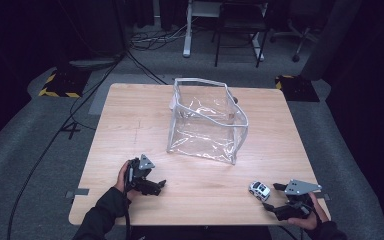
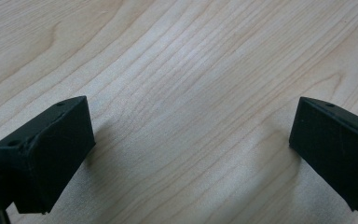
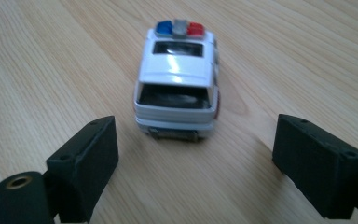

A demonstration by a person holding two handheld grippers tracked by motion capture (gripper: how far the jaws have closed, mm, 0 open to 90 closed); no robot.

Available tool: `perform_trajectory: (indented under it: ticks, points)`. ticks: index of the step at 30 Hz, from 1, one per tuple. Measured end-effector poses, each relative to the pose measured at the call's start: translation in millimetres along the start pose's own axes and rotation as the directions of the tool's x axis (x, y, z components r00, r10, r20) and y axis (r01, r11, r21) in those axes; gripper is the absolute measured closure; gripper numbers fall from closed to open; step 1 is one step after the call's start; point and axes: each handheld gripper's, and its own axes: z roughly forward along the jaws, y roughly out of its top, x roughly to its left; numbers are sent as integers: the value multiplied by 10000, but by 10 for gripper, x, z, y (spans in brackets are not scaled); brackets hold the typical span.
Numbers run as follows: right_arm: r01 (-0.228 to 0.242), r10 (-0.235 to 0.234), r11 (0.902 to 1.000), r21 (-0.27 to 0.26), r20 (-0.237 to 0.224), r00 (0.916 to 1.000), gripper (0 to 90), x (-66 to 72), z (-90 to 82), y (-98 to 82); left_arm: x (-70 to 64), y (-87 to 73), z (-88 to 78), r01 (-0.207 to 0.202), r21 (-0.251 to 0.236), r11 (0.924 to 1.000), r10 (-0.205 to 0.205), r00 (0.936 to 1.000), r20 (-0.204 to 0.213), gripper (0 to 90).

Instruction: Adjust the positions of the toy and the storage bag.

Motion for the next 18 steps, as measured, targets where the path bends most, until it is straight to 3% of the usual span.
perform_trajectory:
  ticks: [9,13,14,16,18]
  points:
    - [20,-20,10000,53,3,10000,134,72,120,118,-3,-1,0,7,-25,10000,-7,10000,-13,1]
    - [-157,156,9999,42,204,9997,134,83,147,141,-15,-2,-4,-100,106,9999,98,9998,190,4]
    - [-142,141,9999,66,211,9997,135,80,154,147,-17,0,9,-189,15,9998,188,9989,437,4]
    - [-370,367,9993,86,302,9989,135,83,170,167,-18,0,11,-239,-22,9997,240,9988,418,4]
    - [-379,376,9993,67,385,9986,157,64,186,187,-5,25,26,-529,2,9986,528,9963,684,3]
